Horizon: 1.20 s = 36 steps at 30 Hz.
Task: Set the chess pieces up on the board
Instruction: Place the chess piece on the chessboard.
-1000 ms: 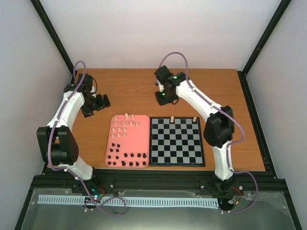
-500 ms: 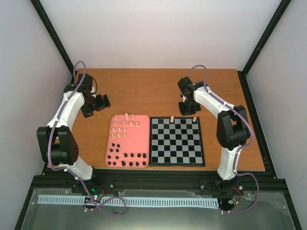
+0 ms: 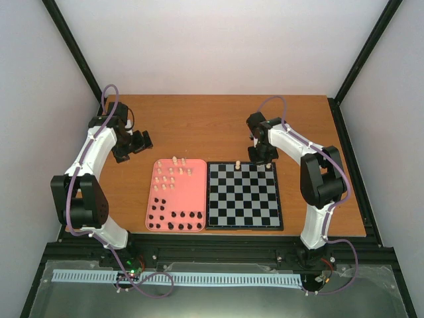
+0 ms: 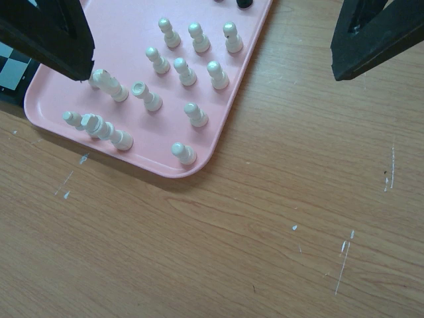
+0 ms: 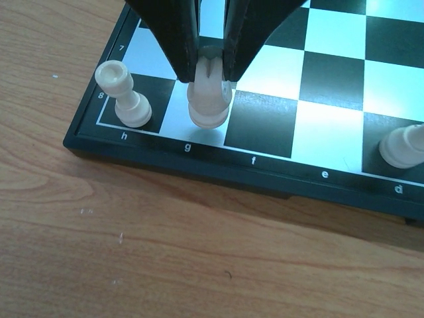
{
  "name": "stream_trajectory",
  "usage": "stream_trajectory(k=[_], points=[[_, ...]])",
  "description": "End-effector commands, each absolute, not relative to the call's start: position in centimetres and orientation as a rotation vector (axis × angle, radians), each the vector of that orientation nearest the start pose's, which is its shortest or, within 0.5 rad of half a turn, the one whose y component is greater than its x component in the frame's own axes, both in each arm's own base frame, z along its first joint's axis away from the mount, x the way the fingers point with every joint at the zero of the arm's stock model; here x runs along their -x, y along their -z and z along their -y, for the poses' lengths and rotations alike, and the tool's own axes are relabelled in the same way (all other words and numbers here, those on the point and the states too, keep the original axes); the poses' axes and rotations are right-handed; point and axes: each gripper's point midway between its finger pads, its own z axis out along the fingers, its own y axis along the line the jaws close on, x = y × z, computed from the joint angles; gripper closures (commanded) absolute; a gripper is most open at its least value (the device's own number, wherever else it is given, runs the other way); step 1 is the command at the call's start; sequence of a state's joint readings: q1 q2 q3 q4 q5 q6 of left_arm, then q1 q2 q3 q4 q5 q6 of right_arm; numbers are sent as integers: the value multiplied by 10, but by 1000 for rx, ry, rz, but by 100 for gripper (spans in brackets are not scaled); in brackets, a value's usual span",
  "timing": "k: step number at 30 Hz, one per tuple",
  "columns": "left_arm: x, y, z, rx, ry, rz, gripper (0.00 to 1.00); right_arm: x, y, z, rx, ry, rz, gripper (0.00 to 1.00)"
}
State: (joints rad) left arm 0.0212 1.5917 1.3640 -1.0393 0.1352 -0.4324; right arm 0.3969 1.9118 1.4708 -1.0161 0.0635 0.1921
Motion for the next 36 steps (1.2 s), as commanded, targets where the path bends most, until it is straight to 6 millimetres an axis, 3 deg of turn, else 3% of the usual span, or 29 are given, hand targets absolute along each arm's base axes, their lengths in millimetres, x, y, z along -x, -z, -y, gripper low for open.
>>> stream_trajectory(k=[1, 22, 36], points=[[-355, -153, 18, 605, 294, -2771, 0, -357, -74, -133, 277, 40, -2980, 93], [-356, -151, 18, 605, 292, -2774, 0, -350, -55, -128, 270, 65, -3028, 91], [-355, -151, 17, 607, 290, -2774, 0, -350, -54, -128, 268, 63, -3031, 78]])
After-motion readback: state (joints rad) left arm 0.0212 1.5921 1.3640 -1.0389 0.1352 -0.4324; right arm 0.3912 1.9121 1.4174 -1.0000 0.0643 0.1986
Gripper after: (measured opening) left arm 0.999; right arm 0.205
